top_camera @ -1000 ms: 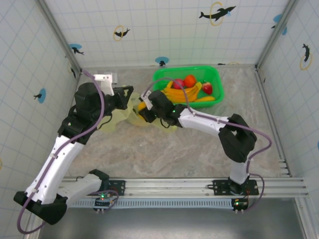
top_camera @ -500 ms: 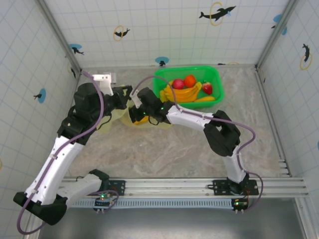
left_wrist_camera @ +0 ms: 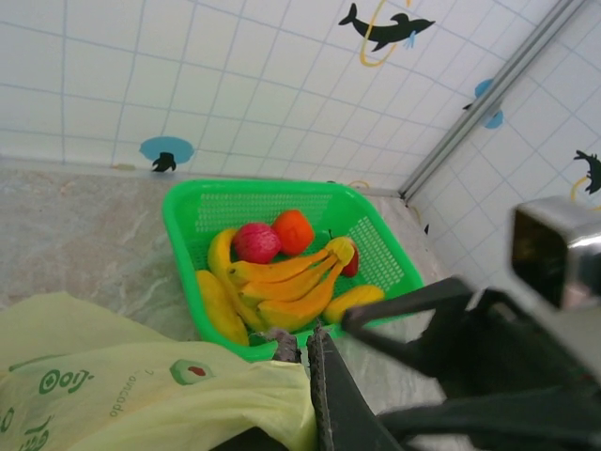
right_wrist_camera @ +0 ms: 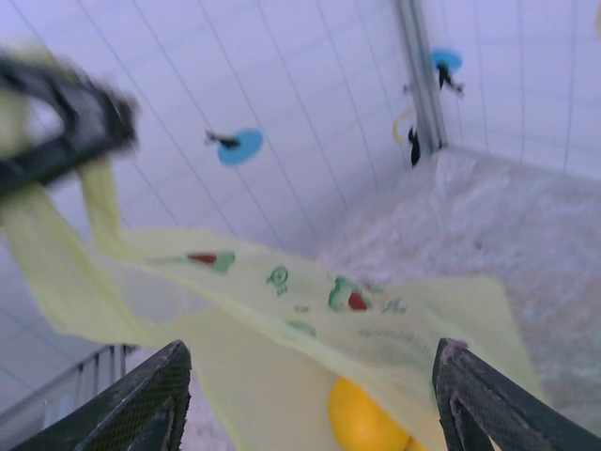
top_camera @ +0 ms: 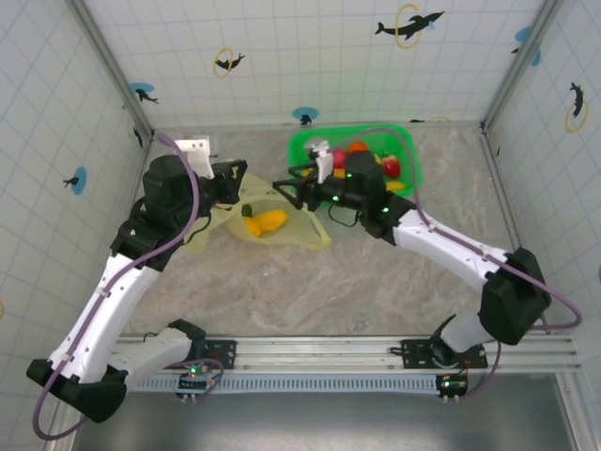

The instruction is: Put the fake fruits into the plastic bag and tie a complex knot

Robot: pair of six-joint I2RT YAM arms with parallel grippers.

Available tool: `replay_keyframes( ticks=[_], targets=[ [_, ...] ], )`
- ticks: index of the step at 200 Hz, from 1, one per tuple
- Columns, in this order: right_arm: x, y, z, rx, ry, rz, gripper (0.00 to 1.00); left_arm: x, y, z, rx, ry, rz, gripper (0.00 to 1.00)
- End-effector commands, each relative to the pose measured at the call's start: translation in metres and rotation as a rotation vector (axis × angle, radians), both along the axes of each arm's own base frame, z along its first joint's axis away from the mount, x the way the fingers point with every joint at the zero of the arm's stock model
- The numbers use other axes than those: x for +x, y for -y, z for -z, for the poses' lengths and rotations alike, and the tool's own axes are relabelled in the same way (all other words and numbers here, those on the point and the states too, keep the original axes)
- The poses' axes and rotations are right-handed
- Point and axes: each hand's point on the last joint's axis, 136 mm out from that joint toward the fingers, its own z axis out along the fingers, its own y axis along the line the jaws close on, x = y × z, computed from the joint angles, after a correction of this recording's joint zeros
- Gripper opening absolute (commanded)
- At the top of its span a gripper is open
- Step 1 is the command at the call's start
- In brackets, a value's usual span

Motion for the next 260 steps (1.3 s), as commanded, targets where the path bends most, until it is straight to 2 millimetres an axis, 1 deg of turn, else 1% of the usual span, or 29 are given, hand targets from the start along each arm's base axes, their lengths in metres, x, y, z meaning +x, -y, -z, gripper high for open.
replay_keyframes(
  ticks=[1, 14, 25, 29, 35, 38, 44, 53, 54, 61, 75, 82, 85, 90, 109, 130, 134, 136, 137, 142, 144, 157, 174, 185, 201, 217, 232, 250, 260],
  targets=[
    [0.023, 0.033, 0.006, 0.048, -0.051, 0.075, 0.69, 0.003, 0.002, 0.001, 0.013, 0.0, -0.001, 0.08],
    [0.065, 0.066, 0.027, -0.02, -0.087, 0.239, 0.68, 0.004, 0.003, 0.003, 0.015, -0.002, 0.004, 0.08],
    [0.097, 0.09, 0.055, -0.126, -0.124, 0.357, 0.69, 0.004, 0.005, 0.003, 0.016, 0.002, 0.015, 0.08],
    [0.108, 0.098, 0.062, -0.164, -0.13, 0.391, 0.69, 0.004, 0.006, 0.003, 0.015, 0.001, 0.019, 0.08],
    [0.125, 0.109, 0.077, -0.231, -0.142, 0.437, 0.7, 0.005, 0.007, 0.004, 0.015, -0.001, 0.021, 0.08],
    [0.131, 0.113, 0.087, -0.272, -0.158, 0.456, 0.71, 0.005, 0.007, 0.004, 0.015, -0.001, 0.021, 0.08],
    [0.147, 0.126, 0.1, -0.333, -0.171, 0.508, 0.72, 0.006, 0.008, 0.005, 0.017, -0.005, 0.022, 0.08],
    [0.169, 0.142, 0.114, -0.39, -0.183, 0.571, 0.73, 0.006, 0.009, 0.006, 0.019, -0.01, 0.025, 0.08],
    [0.171, 0.144, 0.113, -0.393, -0.18, 0.576, 0.73, 0.006, 0.009, 0.005, 0.019, -0.01, 0.025, 0.08],
    [0.186, 0.153, 0.126, -0.427, -0.196, 0.603, 0.73, 0.008, 0.009, 0.007, 0.022, -0.013, 0.025, 0.08],
    [0.214, 0.165, 0.147, -0.488, -0.219, 0.646, 0.76, 0.009, 0.01, 0.008, 0.027, -0.017, 0.022, 0.08],
    [0.227, 0.168, 0.156, -0.518, -0.227, 0.666, 0.77, 0.011, 0.01, 0.01, 0.031, -0.021, 0.022, 0.08],
    [0.232, 0.169, 0.156, -0.523, -0.224, 0.67, 0.78, 0.011, 0.01, 0.011, 0.032, -0.025, 0.023, 0.08],
    [0.239, 0.17, 0.166, -0.541, -0.232, 0.673, 0.79, 0.012, 0.011, 0.012, 0.035, -0.027, 0.023, 0.08],
    [0.266, 0.176, 0.189, -0.582, -0.254, 0.704, 0.85, 0.015, 0.013, 0.016, 0.044, -0.042, 0.029, 0.08],
    [0.292, 0.18, 0.207, -0.616, -0.275, 0.732, 0.91, 0.019, 0.016, 0.021, 0.055, -0.055, 0.032, 0.08],
    [0.294, 0.18, 0.213, -0.624, -0.29, 0.727, 0.91, 0.019, 0.016, 0.022, 0.057, -0.055, 0.031, 0.08],
    [0.297, 0.18, 0.208, -0.617, -0.286, 0.73, 0.91, 0.019, 0.016, 0.023, 0.058, -0.058, 0.033, 0.08],
    [0.297, 0.181, 0.216, -0.626, -0.299, 0.728, 0.91, 0.019, 0.016, 0.023, 0.058, -0.059, 0.032, 0.08],
    [0.302, 0.181, 0.225, -0.63, -0.319, 0.723, 0.92, 0.02, 0.016, 0.023, 0.059, -0.06, 0.033, 0.08],
    [0.304, 0.18, 0.224, -0.626, -0.322, 0.723, 0.92, 0.02, 0.016, 0.024, 0.06, -0.061, 0.033, 0.08],
    [0.309, 0.178, 0.236, -0.612, -0.362, 0.697, 0.92, 0.021, 0.017, 0.026, 0.064, -0.065, 0.031, 0.08],
    [0.307, 0.177, 0.249, -0.613, -0.391, 0.677, 0.9, 0.023, 0.017, 0.028, 0.071, -0.069, 0.029, 0.08],
    [0.303, 0.175, 0.257, -0.617, -0.41, 0.656, 0.89, 0.024, 0.017, 0.029, 0.073, -0.07, 0.027, 0.08],
    [0.297, 0.179, 0.267, -0.635, -0.426, 0.659, 0.88, 0.025, 0.017, 0.03, 0.073, -0.07, 0.027, 0.08],
    [0.296, 0.187, 0.274, -0.643, -0.439, 0.673, 0.88, 0.026, 0.018, 0.03, 0.072, -0.07, 0.03, 0.08],
    [0.296, 0.189, 0.279, -0.623, -0.461, 0.666, 0.86, 0.027, 0.02, 0.031, 0.071, -0.075, 0.034, 0.08],
    [0.299, 0.19, 0.279, -0.599, -0.469, 0.662, 0.82, 0.027, 0.021, 0.031, 0.07, -0.076, 0.037, 0.08],
    [0.3, 0.191, 0.278, -0.59, -0.473, 0.667, 0.77, 0.028, 0.021, 0.031, 0.07, -0.077, 0.037, 0.08]
  ],
)
